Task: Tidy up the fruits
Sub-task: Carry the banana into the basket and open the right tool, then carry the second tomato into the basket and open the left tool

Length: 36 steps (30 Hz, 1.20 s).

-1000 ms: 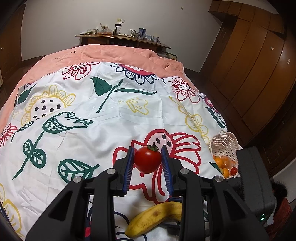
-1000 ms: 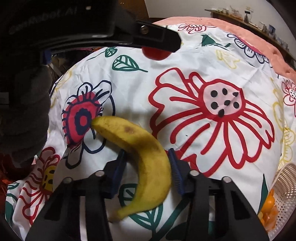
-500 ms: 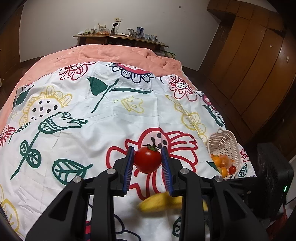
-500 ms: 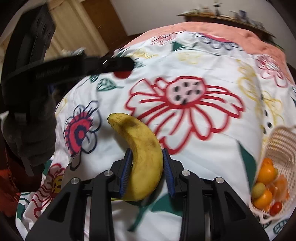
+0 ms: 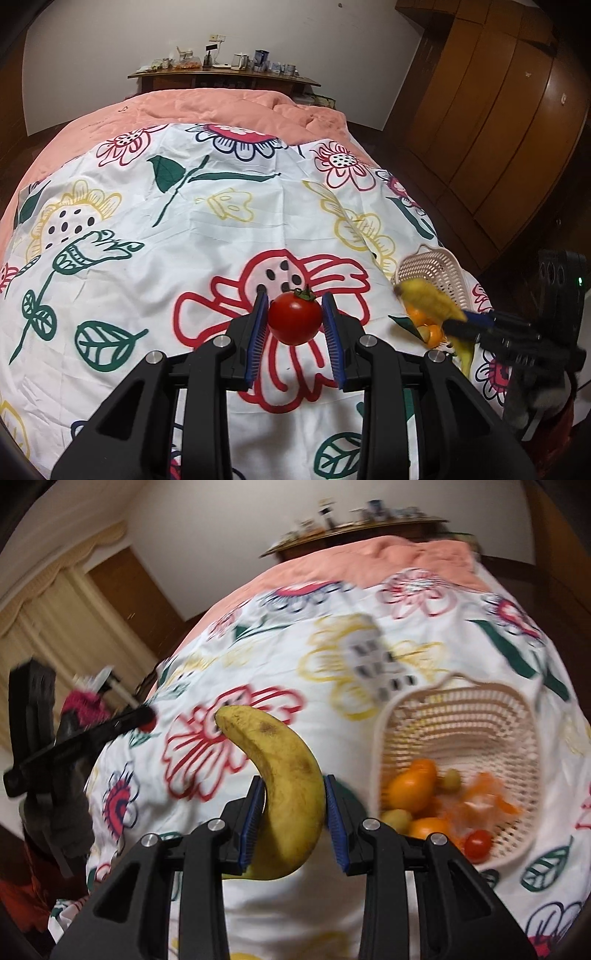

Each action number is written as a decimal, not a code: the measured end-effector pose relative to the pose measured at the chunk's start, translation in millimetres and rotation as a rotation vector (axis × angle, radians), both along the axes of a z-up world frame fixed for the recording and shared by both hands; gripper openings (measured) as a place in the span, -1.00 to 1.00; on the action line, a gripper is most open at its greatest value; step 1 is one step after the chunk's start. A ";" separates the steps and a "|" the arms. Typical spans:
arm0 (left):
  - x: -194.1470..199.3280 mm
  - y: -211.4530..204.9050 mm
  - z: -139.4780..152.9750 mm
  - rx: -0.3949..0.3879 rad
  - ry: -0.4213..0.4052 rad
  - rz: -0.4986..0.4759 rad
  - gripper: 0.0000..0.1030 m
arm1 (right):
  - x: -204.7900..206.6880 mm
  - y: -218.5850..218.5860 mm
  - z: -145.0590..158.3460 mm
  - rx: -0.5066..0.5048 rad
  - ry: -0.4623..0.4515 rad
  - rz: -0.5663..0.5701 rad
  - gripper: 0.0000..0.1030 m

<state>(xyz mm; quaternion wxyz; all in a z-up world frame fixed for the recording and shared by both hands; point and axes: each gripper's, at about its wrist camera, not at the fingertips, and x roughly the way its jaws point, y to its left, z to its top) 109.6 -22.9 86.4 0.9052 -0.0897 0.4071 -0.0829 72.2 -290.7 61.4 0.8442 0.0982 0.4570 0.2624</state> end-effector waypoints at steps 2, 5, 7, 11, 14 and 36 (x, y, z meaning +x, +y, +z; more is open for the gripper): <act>0.8 -5.6 -0.1 0.003 0.002 -0.011 -0.41 | 3.4 -16.9 -2.4 0.006 0.003 -0.048 -0.35; 2.0 -11.4 -0.5 0.007 0.004 -0.025 -0.41 | 9.0 -38.6 -8.5 0.008 0.015 -0.117 -0.35; 2.6 -15.4 -0.9 0.010 0.006 -0.033 -0.41 | 12.6 -49.6 -13.4 0.010 0.023 -0.151 -0.35; 4.3 -24.2 -2.1 0.015 0.010 -0.051 -0.41 | 23.5 -69.7 -27.3 -0.005 0.045 -0.223 -0.35; 5.4 -30.1 -2.9 0.019 0.013 -0.062 -0.41 | 31.4 -76.3 -40.4 -0.030 0.065 -0.255 -0.35; 13.1 -70.5 -10.7 0.052 0.038 -0.151 -0.41 | 46.0 -83.6 -62.5 -0.141 0.045 -0.348 -0.33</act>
